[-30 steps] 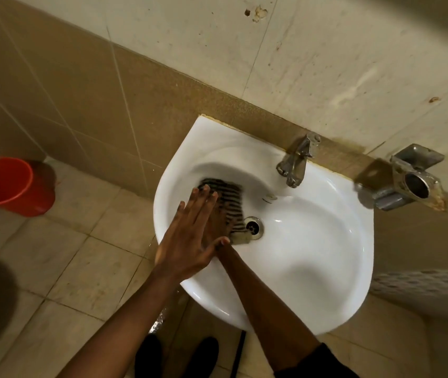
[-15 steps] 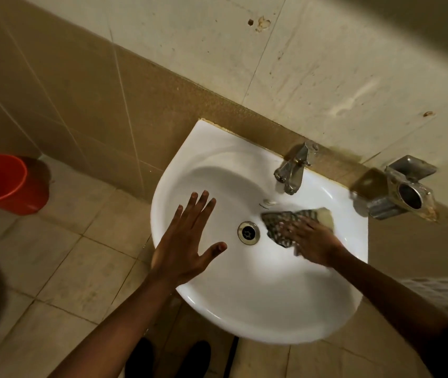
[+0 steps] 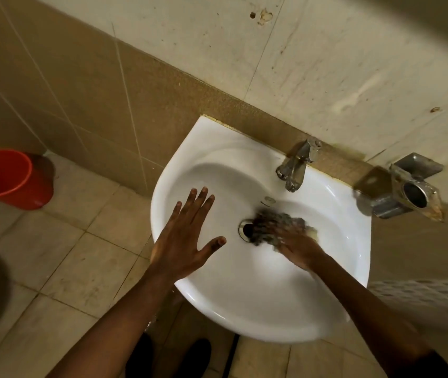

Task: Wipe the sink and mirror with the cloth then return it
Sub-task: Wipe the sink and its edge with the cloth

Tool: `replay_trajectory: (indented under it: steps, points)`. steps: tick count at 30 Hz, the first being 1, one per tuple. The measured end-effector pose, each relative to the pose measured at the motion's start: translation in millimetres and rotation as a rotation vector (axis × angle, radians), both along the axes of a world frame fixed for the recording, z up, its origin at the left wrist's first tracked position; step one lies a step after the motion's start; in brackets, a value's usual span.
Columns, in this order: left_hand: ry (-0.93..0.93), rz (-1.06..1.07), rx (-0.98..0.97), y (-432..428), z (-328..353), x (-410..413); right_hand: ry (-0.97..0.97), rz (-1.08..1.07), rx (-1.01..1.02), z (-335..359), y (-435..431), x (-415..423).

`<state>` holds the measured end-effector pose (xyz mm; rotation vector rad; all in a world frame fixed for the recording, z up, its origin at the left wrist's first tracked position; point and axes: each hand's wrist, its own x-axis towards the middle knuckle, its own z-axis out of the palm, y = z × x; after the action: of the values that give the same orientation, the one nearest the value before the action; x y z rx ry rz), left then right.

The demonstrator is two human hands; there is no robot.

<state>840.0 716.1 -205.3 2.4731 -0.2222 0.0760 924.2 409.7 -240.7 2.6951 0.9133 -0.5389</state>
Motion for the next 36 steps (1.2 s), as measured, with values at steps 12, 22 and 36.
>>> replay_trajectory:
  steps: [12, 22, 36]
  points:
    - [-0.004, -0.018, -0.02, 0.6, 1.7, 0.2, 0.628, -0.381, 0.616, 78.9, 148.4, -133.8]
    - [-0.017, -0.025, 0.01, 0.4, -3.3, 0.4, 0.089, -0.575, 0.115, 70.3, -55.5, -119.0]
    - [-0.005, -0.04, -0.001, 0.2, -4.0, 0.5, -0.068, -0.118, 0.416, 50.7, 125.5, -210.5]
